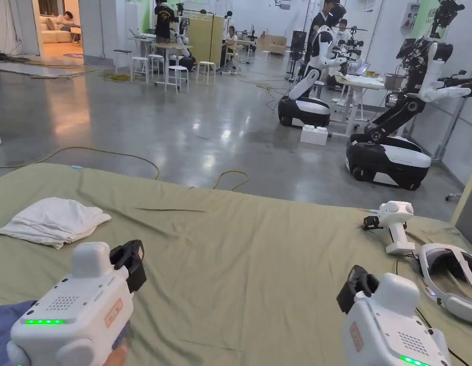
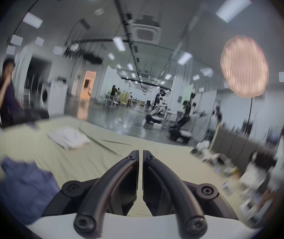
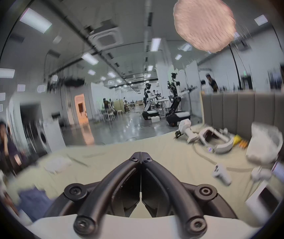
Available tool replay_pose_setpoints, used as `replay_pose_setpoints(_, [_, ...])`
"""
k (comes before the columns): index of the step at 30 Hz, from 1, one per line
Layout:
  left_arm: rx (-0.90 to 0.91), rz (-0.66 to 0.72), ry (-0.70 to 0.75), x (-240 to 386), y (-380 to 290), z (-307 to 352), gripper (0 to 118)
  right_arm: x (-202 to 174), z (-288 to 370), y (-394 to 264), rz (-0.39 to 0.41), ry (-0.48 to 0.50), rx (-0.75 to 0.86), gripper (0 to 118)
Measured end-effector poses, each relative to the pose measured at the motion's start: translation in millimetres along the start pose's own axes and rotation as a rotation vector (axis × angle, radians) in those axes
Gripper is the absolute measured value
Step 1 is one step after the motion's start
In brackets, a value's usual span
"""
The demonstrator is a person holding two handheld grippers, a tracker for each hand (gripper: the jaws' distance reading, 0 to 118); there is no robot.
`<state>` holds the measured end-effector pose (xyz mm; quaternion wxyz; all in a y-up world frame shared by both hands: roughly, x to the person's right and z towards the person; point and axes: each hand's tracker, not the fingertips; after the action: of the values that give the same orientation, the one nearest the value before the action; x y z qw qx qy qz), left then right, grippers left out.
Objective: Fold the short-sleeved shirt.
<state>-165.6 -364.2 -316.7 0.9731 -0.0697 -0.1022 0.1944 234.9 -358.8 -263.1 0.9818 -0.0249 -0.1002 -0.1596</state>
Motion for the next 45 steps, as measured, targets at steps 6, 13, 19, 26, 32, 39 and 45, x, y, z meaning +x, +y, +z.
replay_pose_setpoints(6, [-0.014,-0.336,0.156,24,11,-2,5,-4,-4,12,0.131,-0.023,0.02,0])
replay_pose_setpoints(13, [-0.091,-1.484,0.251,62,-20,-12,5,-40,-13,-44,1.526,-0.034,0.075,0])
replay_pose_setpoints(19, [-0.04,-1.628,0.246,46,-26,-20,5,-38,-4,-48,1.545,0.014,0.084,0])
replay_pose_setpoints(26, [-0.089,-0.603,0.138,35,6,-17,5,-52,10,5,0.781,-0.047,-0.049,0])
replay_pose_setpoints(32, [-0.001,-0.202,0.123,33,-5,4,5,-31,1,5,0.258,-0.086,-0.085,0])
replay_pose_setpoints(39, [-0.008,-0.155,0.115,29,3,6,5,-22,-5,2,0.203,-0.105,-0.081,0])
replay_pose_setpoints(45, [-0.108,-0.252,0.133,8,18,11,6,-28,-2,-5,0.281,-0.089,-0.083,0])
